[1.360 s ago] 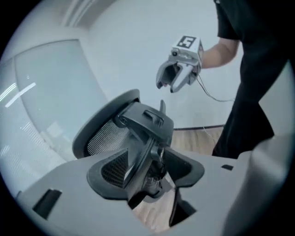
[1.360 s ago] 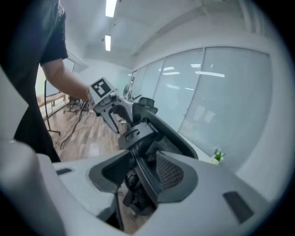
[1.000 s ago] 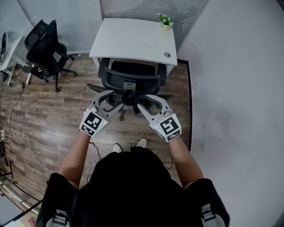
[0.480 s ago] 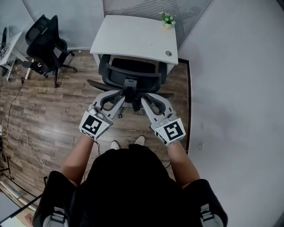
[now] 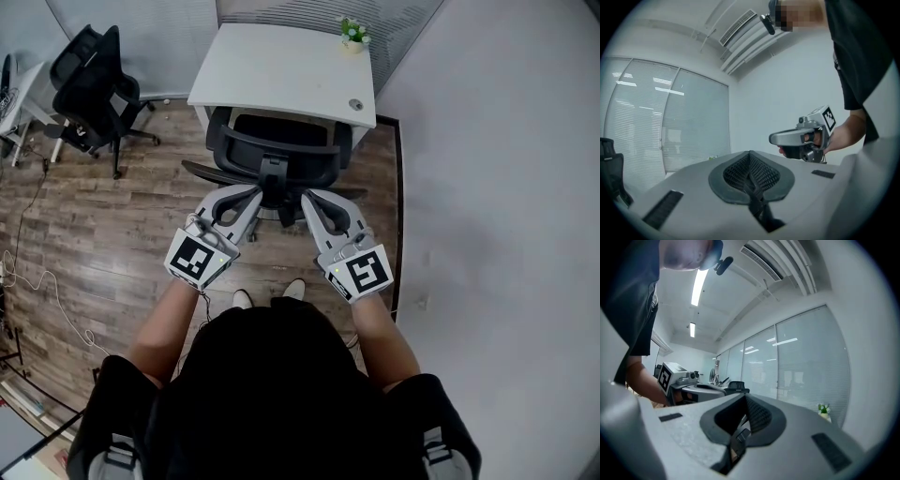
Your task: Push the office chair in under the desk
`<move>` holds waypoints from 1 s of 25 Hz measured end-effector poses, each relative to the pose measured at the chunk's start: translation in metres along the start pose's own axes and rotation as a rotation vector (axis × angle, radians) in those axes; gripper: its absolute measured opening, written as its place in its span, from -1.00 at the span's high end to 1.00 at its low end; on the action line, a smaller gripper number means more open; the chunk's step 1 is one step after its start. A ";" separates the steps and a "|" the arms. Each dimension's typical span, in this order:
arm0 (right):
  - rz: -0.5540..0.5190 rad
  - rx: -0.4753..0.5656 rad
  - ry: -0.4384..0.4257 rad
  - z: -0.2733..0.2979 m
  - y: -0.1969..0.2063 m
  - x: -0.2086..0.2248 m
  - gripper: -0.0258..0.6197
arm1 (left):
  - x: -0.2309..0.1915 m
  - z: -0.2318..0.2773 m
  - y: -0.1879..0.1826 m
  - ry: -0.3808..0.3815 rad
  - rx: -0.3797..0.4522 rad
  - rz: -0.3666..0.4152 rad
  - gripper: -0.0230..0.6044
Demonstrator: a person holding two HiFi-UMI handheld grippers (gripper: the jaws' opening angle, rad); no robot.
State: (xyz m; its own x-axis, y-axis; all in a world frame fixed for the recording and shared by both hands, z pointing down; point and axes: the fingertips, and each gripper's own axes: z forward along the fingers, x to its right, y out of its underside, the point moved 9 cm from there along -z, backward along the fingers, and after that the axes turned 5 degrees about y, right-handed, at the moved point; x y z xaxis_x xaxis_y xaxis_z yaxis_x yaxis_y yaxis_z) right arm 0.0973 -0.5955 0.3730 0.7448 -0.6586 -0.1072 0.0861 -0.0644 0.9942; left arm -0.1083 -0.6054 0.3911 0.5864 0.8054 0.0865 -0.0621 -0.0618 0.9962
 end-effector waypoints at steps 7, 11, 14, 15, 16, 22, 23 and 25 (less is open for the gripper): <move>0.006 -0.003 0.009 0.002 -0.001 0.003 0.91 | -0.003 0.003 -0.003 -0.008 0.015 0.007 0.94; 0.009 -0.002 0.011 0.002 -0.001 0.004 0.91 | -0.004 0.003 -0.005 -0.012 0.021 0.011 0.94; 0.006 -0.002 0.014 0.001 -0.001 0.004 0.91 | -0.004 0.003 -0.006 -0.013 0.021 0.023 0.94; 0.005 -0.002 0.015 0.001 -0.001 0.004 0.91 | -0.004 0.003 -0.006 -0.013 0.022 0.026 0.94; 0.004 -0.001 0.015 0.001 -0.001 0.004 0.91 | -0.004 0.004 -0.007 -0.013 0.024 0.028 0.94; -0.003 -0.003 0.020 0.000 -0.006 0.005 0.91 | -0.003 0.005 -0.012 -0.009 0.033 0.033 0.94; -0.005 -0.005 0.021 0.000 -0.006 0.005 0.91 | -0.002 0.005 -0.013 -0.009 0.034 0.034 0.94; -0.008 -0.010 0.023 -0.001 -0.006 0.004 0.91 | -0.002 0.005 -0.013 -0.011 0.032 0.033 0.94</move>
State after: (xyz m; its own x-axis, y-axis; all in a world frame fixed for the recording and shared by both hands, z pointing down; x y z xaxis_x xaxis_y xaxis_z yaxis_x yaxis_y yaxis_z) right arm 0.1008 -0.5972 0.3665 0.7589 -0.6410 -0.1150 0.0986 -0.0614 0.9932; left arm -0.1049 -0.6087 0.3781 0.5932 0.7961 0.1197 -0.0556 -0.1078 0.9926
